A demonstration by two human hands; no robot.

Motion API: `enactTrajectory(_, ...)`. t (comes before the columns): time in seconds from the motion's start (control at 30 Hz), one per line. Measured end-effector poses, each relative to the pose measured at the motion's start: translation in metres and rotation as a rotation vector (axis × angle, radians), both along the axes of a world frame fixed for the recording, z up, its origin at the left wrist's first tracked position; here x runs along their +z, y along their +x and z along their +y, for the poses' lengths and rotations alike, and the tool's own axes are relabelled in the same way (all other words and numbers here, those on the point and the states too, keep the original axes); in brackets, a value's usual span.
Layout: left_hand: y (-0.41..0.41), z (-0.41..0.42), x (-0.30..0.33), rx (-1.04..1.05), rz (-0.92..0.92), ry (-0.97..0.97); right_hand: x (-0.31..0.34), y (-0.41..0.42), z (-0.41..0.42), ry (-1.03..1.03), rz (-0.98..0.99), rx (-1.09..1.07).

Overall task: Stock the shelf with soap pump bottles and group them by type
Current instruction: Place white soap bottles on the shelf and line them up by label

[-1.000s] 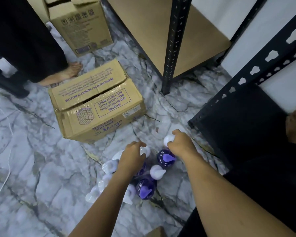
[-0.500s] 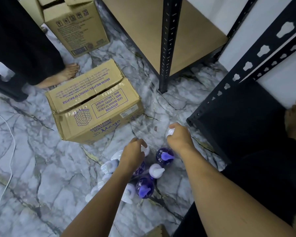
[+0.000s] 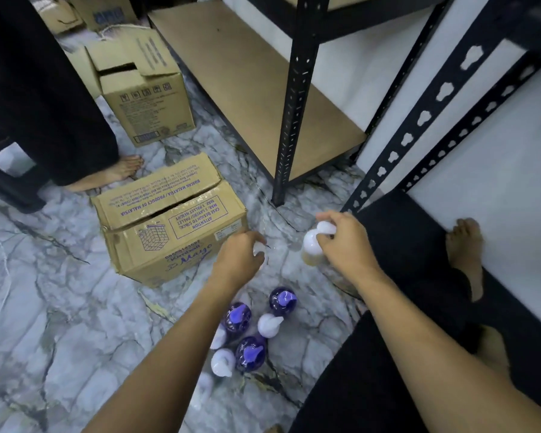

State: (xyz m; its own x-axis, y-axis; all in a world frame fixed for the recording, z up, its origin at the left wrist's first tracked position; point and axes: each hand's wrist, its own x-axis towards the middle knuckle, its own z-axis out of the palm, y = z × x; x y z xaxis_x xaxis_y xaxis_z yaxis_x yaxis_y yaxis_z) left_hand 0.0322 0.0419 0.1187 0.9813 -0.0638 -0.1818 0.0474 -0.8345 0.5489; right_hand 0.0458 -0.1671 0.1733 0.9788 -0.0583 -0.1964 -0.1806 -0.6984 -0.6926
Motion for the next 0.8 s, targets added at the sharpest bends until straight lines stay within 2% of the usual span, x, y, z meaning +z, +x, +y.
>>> enactTrajectory(0.4,-0.004,-0.008,0.152,-0.113,-0.336,-0.097,0.189,-0.027,-0.025,-0.184,-0.384,0.049)
enactTrajectory(0.8,-0.033,-0.039,0.331,-0.259,-0.585,-0.205,0.349,-0.074,-0.057,-0.238,-0.582,-0.002)
